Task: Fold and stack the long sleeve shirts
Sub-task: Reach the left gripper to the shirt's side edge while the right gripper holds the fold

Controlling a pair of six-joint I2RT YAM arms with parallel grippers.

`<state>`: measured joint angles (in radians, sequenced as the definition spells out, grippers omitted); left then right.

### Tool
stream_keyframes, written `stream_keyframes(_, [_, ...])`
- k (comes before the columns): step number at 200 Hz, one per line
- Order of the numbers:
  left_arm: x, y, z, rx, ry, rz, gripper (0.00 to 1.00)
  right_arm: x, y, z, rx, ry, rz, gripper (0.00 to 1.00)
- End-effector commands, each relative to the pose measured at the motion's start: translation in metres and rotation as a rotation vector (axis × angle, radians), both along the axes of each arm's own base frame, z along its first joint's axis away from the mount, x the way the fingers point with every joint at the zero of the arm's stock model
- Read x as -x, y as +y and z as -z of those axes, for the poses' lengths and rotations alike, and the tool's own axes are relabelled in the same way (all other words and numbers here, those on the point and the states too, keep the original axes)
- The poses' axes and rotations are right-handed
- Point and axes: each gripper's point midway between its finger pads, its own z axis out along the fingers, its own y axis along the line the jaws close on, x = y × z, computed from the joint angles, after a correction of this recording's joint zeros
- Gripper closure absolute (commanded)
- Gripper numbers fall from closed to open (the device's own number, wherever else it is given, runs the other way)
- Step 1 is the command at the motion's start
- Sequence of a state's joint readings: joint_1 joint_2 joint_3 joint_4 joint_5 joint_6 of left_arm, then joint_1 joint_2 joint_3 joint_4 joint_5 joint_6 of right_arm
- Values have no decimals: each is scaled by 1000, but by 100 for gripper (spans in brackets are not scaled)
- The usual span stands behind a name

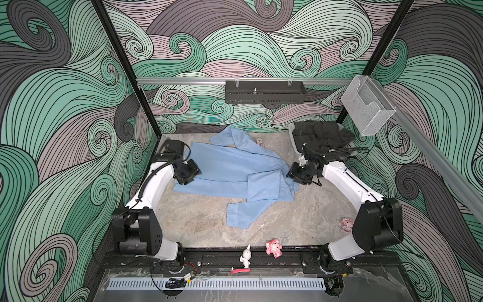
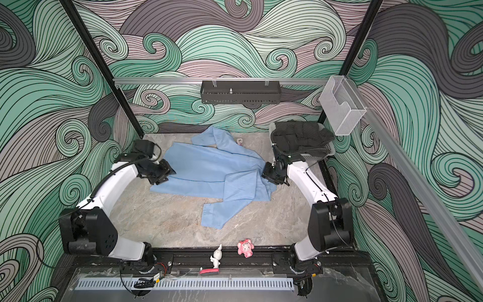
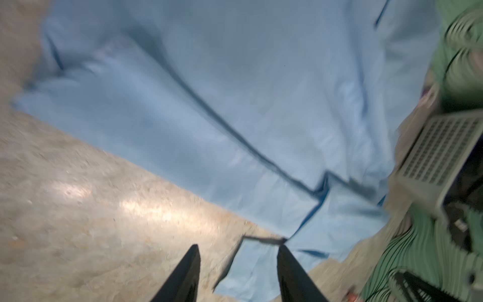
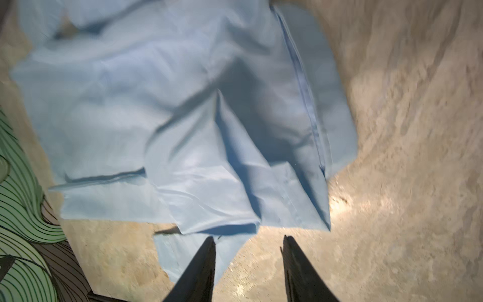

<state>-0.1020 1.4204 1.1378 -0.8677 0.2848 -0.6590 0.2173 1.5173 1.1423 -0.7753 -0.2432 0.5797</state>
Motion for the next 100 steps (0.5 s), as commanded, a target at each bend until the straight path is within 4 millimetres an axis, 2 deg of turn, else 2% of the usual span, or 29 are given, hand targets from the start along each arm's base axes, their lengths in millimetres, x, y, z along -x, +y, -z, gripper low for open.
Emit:
stream_keyframes(1, [39,-34,28,-12,41,157,48,16,4,19,-14,33,-28,58])
stream_keyframes(18, [52,-59,42,4,33,245,45,21,7,33,-26,61,-36,59])
stream_keyframes(49, [61,-86,54,-21,-6,391,39,21,11,48,-38,91,-49,61])
stream_keyframes(65, [63,-99,60,-23,-20,461,39,19,13,54,-42,103,-53,62])
stream_keyframes(72, [63,-105,69,-27,4,486,39,19,13,57,-42,108,-55,62])
stream_keyframes(100, [64,-120,88,-52,61,539,47,18,13,65,-33,127,-58,64])
